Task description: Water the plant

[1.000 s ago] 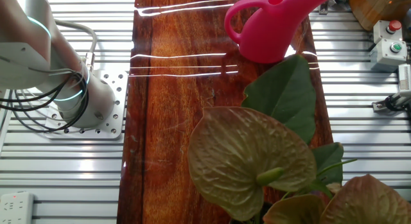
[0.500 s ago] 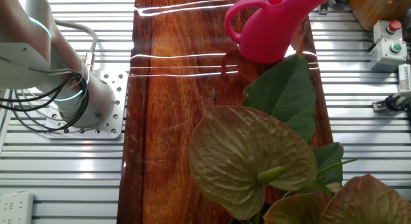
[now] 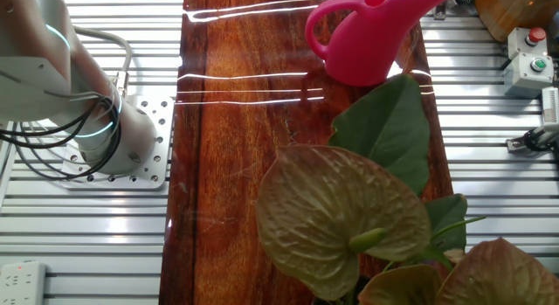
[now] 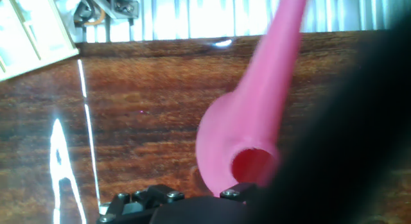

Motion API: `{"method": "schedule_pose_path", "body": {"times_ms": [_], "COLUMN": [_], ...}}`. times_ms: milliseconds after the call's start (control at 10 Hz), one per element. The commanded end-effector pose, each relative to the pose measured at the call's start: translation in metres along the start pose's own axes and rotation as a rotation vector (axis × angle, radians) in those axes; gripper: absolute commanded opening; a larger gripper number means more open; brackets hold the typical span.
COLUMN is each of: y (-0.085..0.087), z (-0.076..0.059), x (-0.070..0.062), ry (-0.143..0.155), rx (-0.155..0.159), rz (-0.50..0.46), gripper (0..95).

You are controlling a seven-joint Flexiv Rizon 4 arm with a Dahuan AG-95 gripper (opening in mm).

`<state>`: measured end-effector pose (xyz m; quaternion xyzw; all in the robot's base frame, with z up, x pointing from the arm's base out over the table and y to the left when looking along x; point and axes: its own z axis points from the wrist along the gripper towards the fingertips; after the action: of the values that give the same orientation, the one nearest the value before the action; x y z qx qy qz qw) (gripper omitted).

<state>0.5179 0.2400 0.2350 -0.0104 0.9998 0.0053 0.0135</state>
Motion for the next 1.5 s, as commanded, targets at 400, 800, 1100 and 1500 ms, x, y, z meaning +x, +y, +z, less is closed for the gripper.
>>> {"method": "schedule_pose_path", "body": {"times_ms": [400,800,1100,1500], "y": [-0.002,-0.004,-0.005,-0.005], "z": [0.007,0.016,0.021,0.022], "x": [-0.001,-0.002,-0.003,-0.003], "ry": [-0.003,-0.029,-0.04,-0.042], "rx": [0.001,0.021,0.027,0.026], "rz": [-0.012,-0.02,-0.021,-0.003], "gripper": [76.0,76.0,57.0,19.0]}}
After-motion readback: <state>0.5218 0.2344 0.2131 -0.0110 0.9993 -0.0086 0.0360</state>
